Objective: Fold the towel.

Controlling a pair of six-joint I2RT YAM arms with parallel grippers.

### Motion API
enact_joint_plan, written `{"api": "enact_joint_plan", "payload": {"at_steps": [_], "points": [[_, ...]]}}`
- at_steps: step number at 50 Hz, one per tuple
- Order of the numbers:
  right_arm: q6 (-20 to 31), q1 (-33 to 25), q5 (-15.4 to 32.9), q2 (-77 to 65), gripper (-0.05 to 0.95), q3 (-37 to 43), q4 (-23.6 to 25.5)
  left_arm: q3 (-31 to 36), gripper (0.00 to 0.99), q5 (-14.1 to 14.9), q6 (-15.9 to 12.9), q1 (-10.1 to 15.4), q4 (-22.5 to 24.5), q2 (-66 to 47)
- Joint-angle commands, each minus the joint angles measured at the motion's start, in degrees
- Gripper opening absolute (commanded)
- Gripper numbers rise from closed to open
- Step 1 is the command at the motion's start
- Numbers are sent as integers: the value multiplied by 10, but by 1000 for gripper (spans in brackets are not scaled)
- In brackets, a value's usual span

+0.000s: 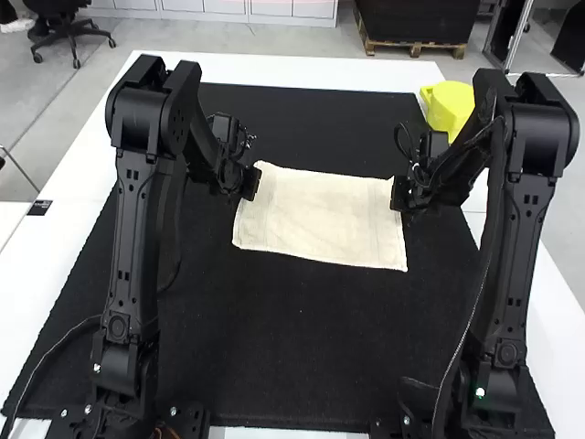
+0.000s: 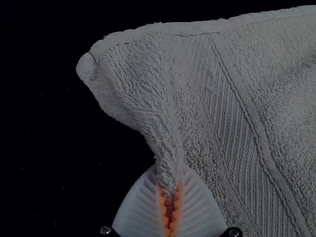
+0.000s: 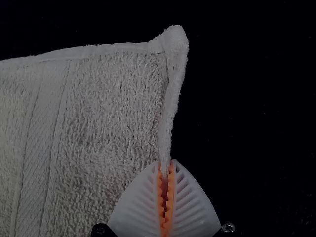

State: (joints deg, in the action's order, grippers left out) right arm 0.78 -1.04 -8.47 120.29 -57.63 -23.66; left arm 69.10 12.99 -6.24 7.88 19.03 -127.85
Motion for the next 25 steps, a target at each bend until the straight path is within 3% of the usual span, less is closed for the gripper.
{"api": "enact_joint_plan", "payload": {"at_steps": [1,25], "points": [[-12,-14,-3,-32,-26,19,6,-3,25,-46,-7,-23,-3,5],[-16,-32,-35,-107,-26,50,6,-43,25,-29,-6,-24,3,78]]}}
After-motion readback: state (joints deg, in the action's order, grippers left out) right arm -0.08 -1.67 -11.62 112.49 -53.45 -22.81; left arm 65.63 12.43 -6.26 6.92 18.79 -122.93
